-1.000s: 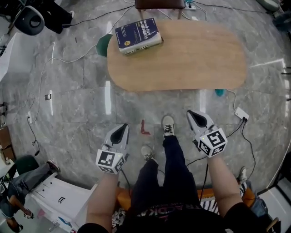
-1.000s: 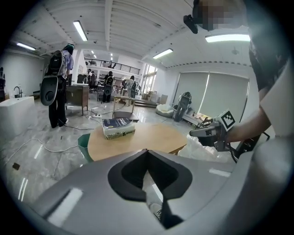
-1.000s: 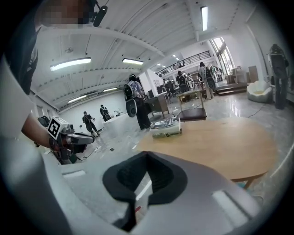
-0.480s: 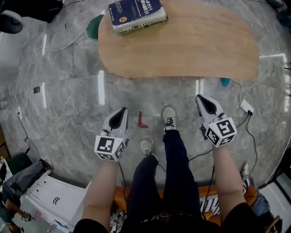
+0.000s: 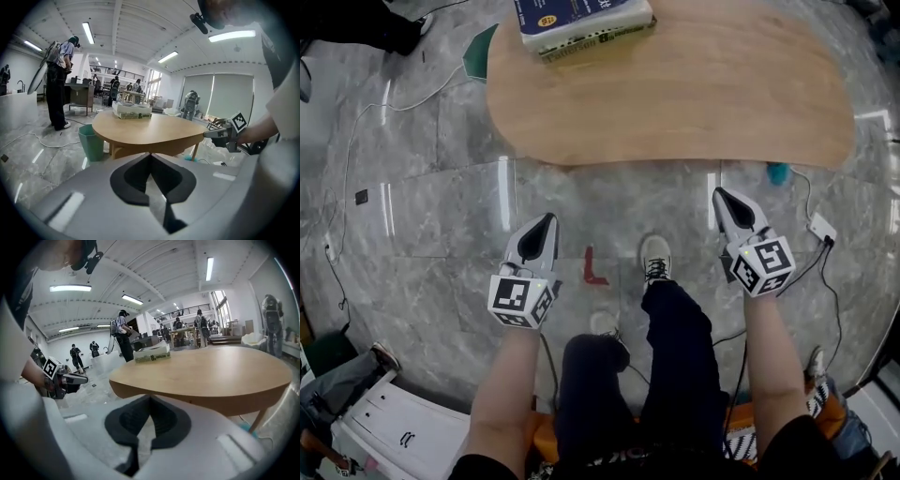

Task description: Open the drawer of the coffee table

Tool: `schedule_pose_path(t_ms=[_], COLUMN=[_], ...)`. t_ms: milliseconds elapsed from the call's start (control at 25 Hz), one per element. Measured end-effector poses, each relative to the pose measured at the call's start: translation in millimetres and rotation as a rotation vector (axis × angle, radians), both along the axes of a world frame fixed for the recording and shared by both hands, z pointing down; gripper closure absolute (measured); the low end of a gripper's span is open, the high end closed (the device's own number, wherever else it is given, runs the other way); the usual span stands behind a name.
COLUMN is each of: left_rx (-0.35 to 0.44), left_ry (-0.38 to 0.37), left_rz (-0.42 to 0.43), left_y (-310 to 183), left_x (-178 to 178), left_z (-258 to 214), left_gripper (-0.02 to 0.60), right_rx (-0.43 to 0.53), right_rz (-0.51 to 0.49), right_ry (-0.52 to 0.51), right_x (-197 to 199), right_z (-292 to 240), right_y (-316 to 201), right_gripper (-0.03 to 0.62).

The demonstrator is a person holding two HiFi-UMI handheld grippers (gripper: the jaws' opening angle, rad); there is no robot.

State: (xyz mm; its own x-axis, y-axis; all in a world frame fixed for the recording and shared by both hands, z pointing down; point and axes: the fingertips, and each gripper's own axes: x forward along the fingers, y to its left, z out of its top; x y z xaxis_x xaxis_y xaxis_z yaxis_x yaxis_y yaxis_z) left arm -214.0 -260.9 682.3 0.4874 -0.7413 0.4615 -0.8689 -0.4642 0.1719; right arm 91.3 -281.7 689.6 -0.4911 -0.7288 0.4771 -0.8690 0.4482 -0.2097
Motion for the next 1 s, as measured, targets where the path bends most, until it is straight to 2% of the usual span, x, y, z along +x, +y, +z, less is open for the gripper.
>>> schedule_pose_path(t_ms=[200,400,480,560,680,880,1000], left_rx=[0.075,0.155,0.186,0.214,0.253,0.310,0.318], left_ry=[-0.003,-0.021,-0.024,-0.023,-0.017,0.006,0.018], left_rz=[0.004,-0.040,-0.052,-0.054,-0.044,0.006,0.023], left_y=[-30.0,-56.5,-64.1,-70.5,-78.5,-89.4,-94.7], left_x=[-13.3,-35.0,-39.8,-41.7,-41.8,-32.0,-35.9], left_z=[52.6,99.9,113.2,123.2,131.6,127.8,121.8], left_gripper=[0.578,0.578,0.554,0.525,0.439,0.373,0.336], right_rx=[0.046,0.107,0.133,0.154,0.187,0.230,0.237], right_rz=[0.024,0.065,0.074,0.087,0.111,0.110,0.106], right_ry=[0.016,0.000,-0.006,-0.026,-0.029,0.007,0.017], right_x=[4.5,10.1,13.2,17.6,25.7,32.8,27.9], right_z=[54.8,105.2,120.9,133.0,145.3,148.1,149.0], right_y=[-18.0,-35.1,-38.2,-39.6,-37.9,-28.3,-27.1], right_gripper=[0.592,0.592,0.591,0.560,0.555,0.506,0.489])
